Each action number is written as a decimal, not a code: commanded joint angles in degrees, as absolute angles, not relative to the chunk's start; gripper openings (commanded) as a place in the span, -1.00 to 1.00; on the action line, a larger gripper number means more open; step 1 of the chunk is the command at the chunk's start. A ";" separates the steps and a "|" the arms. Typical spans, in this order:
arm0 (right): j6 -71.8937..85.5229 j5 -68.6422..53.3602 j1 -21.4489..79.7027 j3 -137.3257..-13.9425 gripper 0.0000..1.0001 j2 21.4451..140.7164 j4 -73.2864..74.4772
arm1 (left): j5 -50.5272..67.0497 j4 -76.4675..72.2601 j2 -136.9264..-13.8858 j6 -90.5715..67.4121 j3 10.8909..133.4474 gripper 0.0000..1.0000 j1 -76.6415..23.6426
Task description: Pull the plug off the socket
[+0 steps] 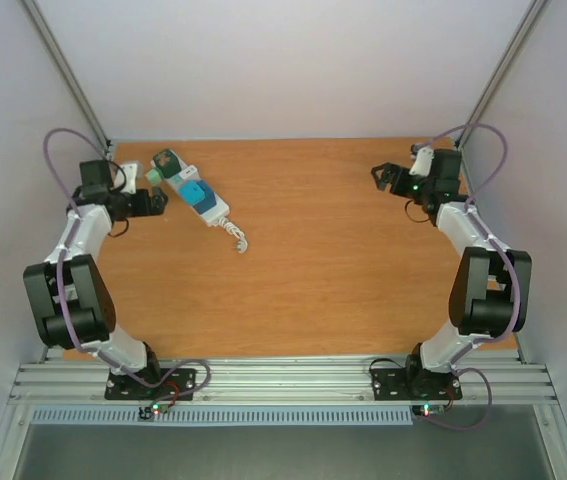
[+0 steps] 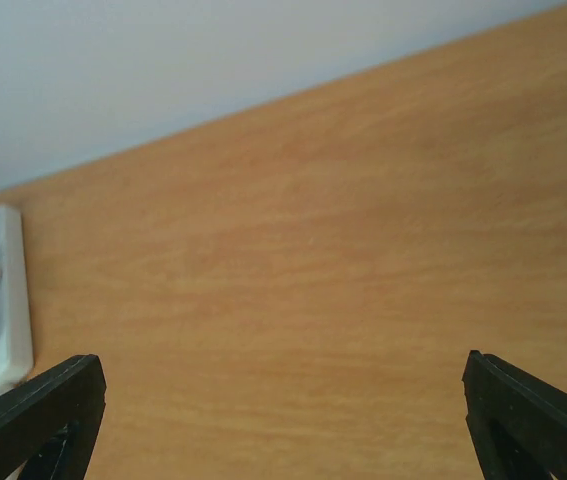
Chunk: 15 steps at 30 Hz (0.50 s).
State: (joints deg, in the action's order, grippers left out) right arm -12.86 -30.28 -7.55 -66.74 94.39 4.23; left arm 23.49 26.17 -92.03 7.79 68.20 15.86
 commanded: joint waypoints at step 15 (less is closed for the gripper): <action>-20.12 -21.76 19.52 -63.85 0.97 98.66 -1.48 | 14.12 10.34 -72.61 6.52 49.52 0.99 7.84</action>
State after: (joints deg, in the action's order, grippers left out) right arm -16.80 -24.16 14.74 -60.34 95.83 -0.54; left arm 15.77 15.70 -75.64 4.95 50.59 8.29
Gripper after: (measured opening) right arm 0.986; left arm 0.996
